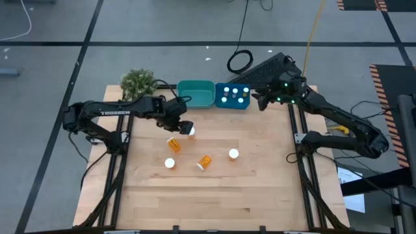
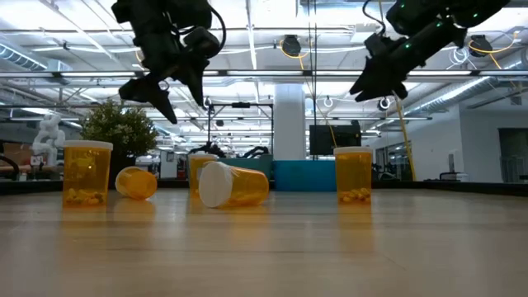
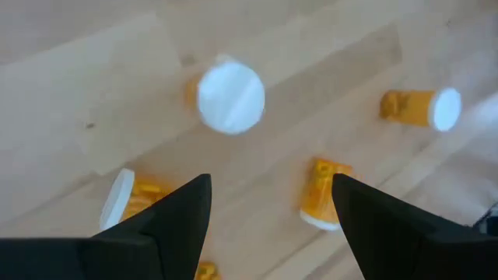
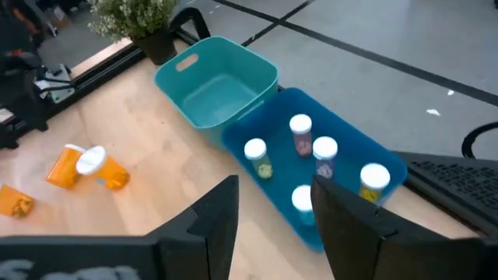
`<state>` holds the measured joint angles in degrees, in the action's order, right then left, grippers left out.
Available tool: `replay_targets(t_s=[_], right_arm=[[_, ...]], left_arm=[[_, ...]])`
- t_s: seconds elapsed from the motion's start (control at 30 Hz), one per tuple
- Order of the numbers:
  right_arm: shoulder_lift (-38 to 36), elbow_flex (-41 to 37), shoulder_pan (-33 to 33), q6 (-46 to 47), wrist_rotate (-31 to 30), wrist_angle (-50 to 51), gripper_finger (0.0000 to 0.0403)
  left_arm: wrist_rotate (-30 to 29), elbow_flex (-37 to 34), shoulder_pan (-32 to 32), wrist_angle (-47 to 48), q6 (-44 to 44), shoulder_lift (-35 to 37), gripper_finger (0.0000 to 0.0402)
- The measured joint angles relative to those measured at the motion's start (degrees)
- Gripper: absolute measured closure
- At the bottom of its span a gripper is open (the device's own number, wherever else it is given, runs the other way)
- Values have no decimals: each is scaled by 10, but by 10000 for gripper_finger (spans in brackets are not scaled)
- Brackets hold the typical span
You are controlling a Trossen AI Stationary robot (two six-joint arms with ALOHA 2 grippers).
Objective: Pick and place medicine bottles into bin by pill shape (circle, oval)
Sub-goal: Put the large orange capsule bottle into the green bin
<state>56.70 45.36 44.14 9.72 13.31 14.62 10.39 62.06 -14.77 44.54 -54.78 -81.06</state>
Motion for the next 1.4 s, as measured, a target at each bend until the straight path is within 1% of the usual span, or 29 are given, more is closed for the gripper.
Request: replay_targets(t_s=[0.17, 0.33, 0.43, 0.5, 0.57, 0.73, 0.8, 0.87, 0.9, 0.97, 1.07, 1.17, 1.23, 1.33, 1.4], right_arm=[[-25, 0, 0, 0, 0, 29, 247], [-28, 0, 0, 0, 2, 35, 247], [-28, 0, 0, -1, 2, 37, 247], [-28, 0, 0, -1, 2, 37, 247], [-28, 0, 0, -1, 4, 38, 247], [-28, 0, 0, 1, 4, 42, 247], [-28, 0, 0, 2, 4, 48, 247], [-28, 0, 0, 9, 4, 55, 247], [-28, 0, 0, 14, 4, 58, 247], [-28, 0, 0, 18, 4, 60, 247], [-28, 0, 0, 17, 4, 67, 247], [-28, 0, 0, 16, 4, 67, 247], [-28, 0, 0, 16, 5, 67, 247], [-28, 0, 0, 16, 7, 67, 248], [-28, 0, 0, 14, 7, 67, 248]], left_arm=[[-3, 0, -3, -5, -33, -6, 133], [-3, 1, -4, -12, -74, -5, 133], [1, 16, 1, 0, -75, -11, 133], [-8, 51, 8, 35, -69, -30, 133], [-16, 102, 15, 95, -46, -62, 133], [-34, 245, 19, 226, -1, -177, 133], [-36, 283, 14, 252, 9, -212, 133], [-37, 304, 11, 287, 9, -242, 133], [-37, 306, 10, 296, 9, -250, 132], [-27, 309, 8, 277, 18, -264, 126], [-23, 309, 10, 254, 38, -267, 100], [-55, 311, 11, 257, 24, -272, 67], [-64, 308, 7, 277, 20, -274, 52], [-59, 300, 1, 250, 28, -279, 45], [-57, 295, -1, 254, 40, -291, 47]])
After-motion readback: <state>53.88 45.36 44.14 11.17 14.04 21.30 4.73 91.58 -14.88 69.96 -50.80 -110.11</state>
